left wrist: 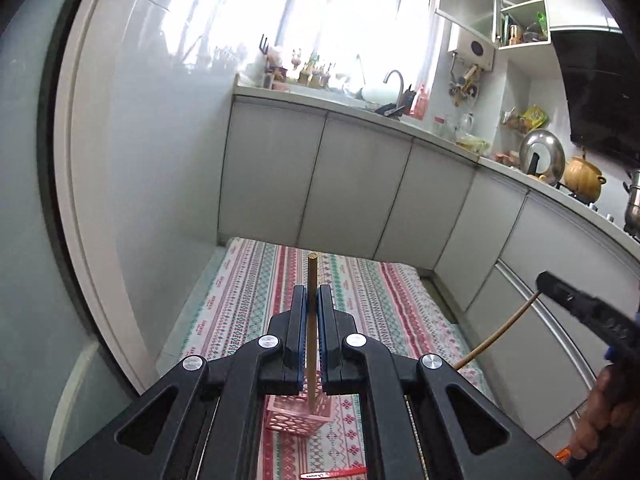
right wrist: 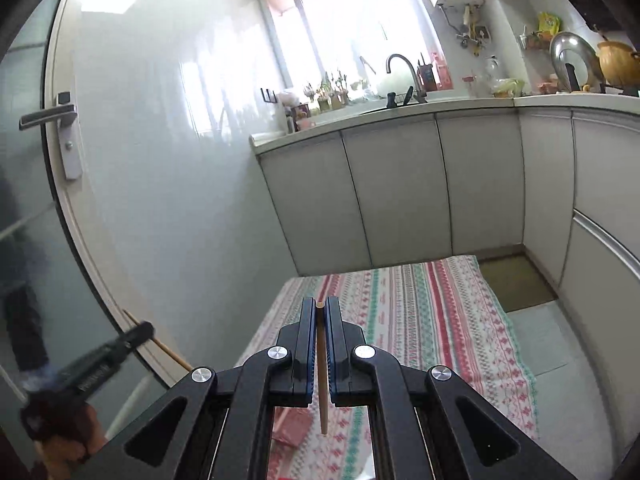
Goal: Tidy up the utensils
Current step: 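Carry both held chopsticks upright over the pink basket with both grippers, then lower the chopsticks into the pink basket and open both grippers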
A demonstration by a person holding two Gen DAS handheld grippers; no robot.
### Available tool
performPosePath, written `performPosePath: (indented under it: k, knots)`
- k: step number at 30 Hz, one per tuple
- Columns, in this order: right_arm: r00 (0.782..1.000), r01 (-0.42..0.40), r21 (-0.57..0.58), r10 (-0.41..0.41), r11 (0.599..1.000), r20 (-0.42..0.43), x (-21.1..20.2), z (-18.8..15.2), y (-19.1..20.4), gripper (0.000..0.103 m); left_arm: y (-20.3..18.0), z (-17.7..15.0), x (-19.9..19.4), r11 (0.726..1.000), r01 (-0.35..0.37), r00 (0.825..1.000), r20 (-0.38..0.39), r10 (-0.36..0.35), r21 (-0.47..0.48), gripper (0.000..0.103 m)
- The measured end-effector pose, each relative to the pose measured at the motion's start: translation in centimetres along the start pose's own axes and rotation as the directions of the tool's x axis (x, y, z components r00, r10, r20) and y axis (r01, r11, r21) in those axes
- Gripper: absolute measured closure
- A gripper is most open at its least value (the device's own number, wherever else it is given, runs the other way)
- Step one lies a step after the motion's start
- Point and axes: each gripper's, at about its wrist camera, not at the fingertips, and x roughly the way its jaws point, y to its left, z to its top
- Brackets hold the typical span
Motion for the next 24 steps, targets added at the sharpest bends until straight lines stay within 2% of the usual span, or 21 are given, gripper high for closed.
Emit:
performPosePath:
  k: [5,9,12,18,24]
  knots:
    - [0.999,-0.039,0.025,0.038,0.999,0.026,0.4,0.4,0.7,0.099,0.8,-0.1,2.4,1.000,-0.026,0.999,0.024,0.026,0.017,0.098]
    - [0.995,-0.087,0.037,0.085,0.995,0.045,1.2,0.3,1.4,0.099,1.2,-0.4,4.2,0.999,-0.030,1.000,0.003,0.030,0.035,0.098]
    - [0.993,-0.118,0.035,0.117,0.992,0.026,2.4,-0.4,2.0,0.099,1.3,-1.1,6.0,0.998,-0.040,0.999,-0.032,0.041,0.051,0.098]
    - [0.992,-0.120,-0.017,0.119,0.993,-0.041,6.0,-2.4,3.4,0.099,1.1,-2.8,9.1,0.993,-0.046,0.993,-0.101,0.057,0.108,0.098]
    - [0.989,-0.104,-0.038,0.099,0.994,-0.105,8.5,-4.2,3.5,0.098,1.2,-3.3,10.1,0.996,-0.026,0.990,-0.138,0.039,0.091,0.098]
